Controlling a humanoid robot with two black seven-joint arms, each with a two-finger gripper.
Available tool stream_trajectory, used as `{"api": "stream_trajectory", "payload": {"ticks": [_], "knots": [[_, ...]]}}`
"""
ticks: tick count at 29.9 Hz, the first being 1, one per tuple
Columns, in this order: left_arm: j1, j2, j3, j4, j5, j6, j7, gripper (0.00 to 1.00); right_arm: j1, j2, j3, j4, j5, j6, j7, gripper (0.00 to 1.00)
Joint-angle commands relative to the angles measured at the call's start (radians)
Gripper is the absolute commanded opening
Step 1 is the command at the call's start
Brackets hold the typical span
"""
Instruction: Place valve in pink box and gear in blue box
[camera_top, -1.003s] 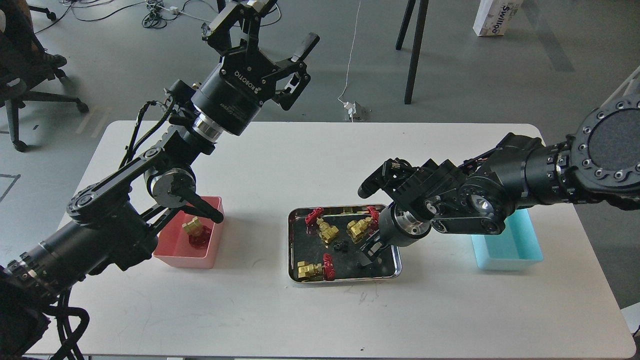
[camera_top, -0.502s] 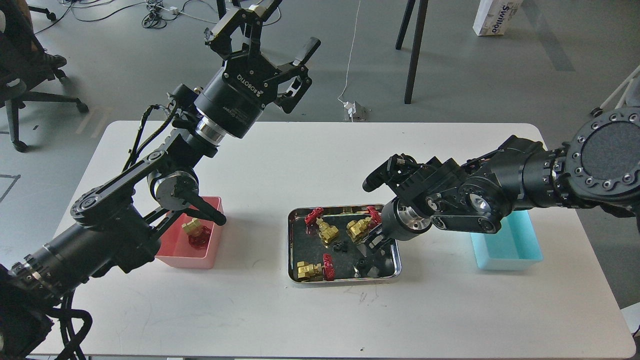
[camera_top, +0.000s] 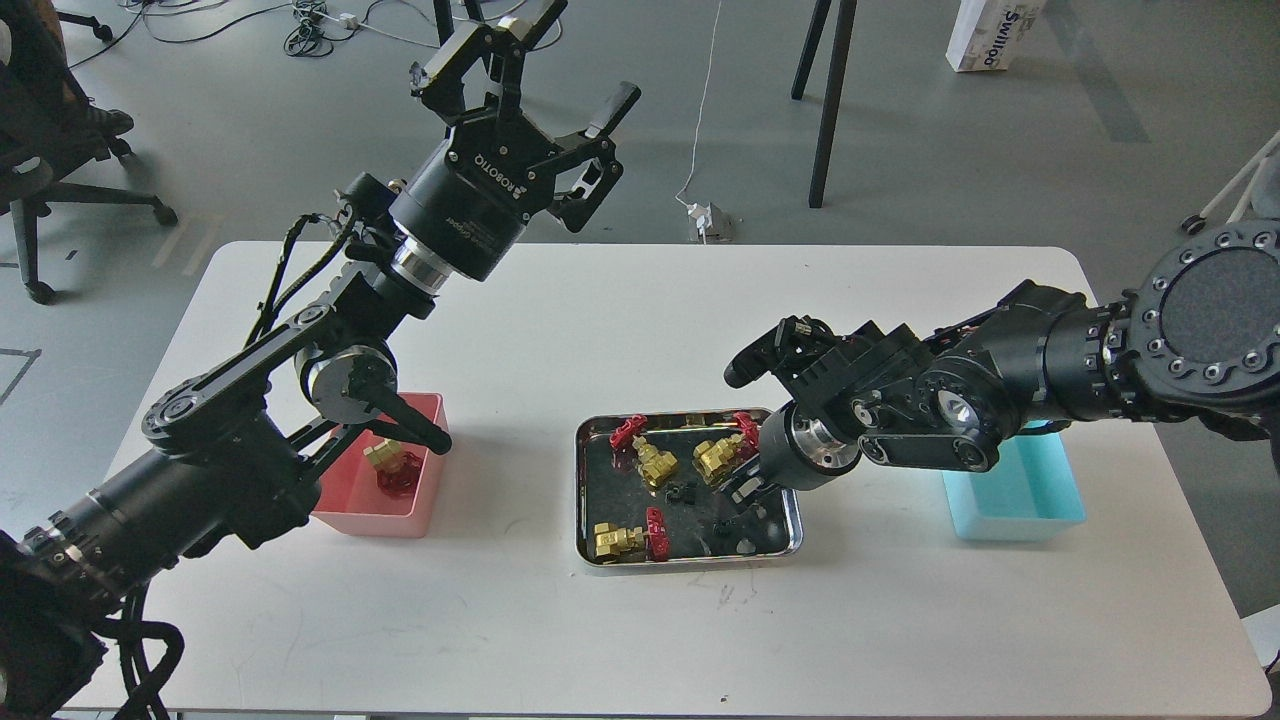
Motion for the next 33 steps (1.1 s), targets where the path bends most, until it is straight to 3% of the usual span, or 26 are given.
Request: {"api": "stream_trajectory", "payload": {"ticks": [1, 14, 22, 27, 33], "knots": [[0.001, 0.000, 0.001, 0.000, 0.000, 0.000, 0.000, 0.80, -0.016, 0.000, 0.001, -0.006, -0.001, -0.005, 0.008, 0.63], [0.014, 0.000, 0.004, 0.002, 0.003, -0.004, 0.000, 0.82, -0.070, 0.000, 0.001, -0.039, -0.003, -0.017, 0.017, 0.63], [0.015, 0.000, 0.004, 0.002, 0.001, -0.004, 0.000, 0.82, -0.093, 0.000, 0.001, -0.057, -0.001, -0.034, 0.043, 0.62], [0.015, -0.002, 0.004, 0.002, 0.003, -0.004, 0.000, 0.83, -0.102, 0.000, 0.002, -0.060, -0.001, -0.034, 0.086, 0.62], [0.017, -0.006, 0.005, 0.003, 0.003, -0.005, 0.000, 0.83, -0.130, 0.000, 0.001, -0.063, -0.006, -0.042, 0.086, 0.62]]}}
